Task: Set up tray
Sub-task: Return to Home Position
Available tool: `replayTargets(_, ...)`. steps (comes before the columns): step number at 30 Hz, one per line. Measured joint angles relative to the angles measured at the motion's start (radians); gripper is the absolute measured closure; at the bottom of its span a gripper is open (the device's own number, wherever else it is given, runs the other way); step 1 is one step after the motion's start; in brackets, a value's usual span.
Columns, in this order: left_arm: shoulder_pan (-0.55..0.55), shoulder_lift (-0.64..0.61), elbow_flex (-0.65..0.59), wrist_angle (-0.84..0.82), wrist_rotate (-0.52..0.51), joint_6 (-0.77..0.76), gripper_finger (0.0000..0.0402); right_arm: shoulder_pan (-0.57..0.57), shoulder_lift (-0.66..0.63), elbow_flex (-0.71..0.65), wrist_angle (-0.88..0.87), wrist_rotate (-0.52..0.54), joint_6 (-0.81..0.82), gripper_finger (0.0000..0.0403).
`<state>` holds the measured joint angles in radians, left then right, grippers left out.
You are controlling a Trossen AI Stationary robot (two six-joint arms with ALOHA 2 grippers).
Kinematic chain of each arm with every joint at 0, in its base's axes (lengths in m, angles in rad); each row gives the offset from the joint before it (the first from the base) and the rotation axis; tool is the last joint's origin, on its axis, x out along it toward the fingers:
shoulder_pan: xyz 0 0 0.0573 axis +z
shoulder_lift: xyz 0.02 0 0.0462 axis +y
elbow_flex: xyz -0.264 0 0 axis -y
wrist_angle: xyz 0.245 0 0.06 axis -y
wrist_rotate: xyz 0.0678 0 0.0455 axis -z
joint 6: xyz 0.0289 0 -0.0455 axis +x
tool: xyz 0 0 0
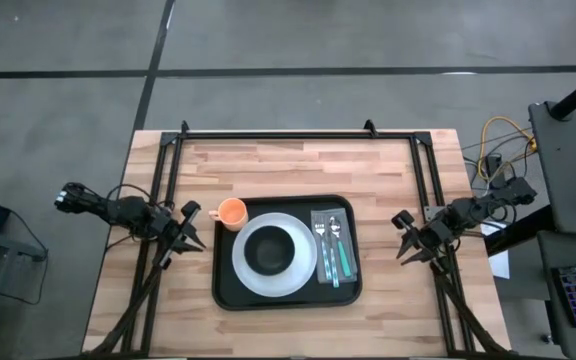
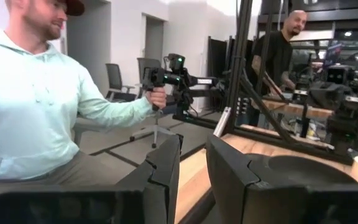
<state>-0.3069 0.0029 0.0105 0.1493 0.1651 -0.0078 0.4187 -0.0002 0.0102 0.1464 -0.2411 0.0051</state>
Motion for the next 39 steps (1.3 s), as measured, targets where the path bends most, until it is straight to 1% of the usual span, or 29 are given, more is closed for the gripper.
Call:
replayTargets(11, 0.000, 0.000, 0.000, 0.003, 0.010, 0.010, 0.0378, -0.001, 0.000, 0.001, -0.010, 0.009, 0.018, 0.0335)
replayTargets(18, 0.000, 0.000, 0.000, 0.005, 0.030, 0.014, 0.0378, -0.001, 0.000, 0.001, -0.020, 0.085, 0.019, 0.0335)
replayTargets(24, 0.000, 0.000, 0.000, 0.005, 0.065, 0.012, 0.0378, 0.000, 0.000, 0.001, -0.031, 0.087, 0.017, 0.0335)
replayTargets(31, 0.000, 0.008, 0.008, 0.004, 0.065, -0.117, 0.0378, 0.000, 0.003, 0.001, -0.039, 0.086, 0.046, 0.0335)
replayTargets(39, 0.000, 0.053, 0.006, -0.003, 0.065, -0.125, 0.0378, 0.000, 0.003, 0.001, -0.039, 0.086, 0.047, 0.0335)
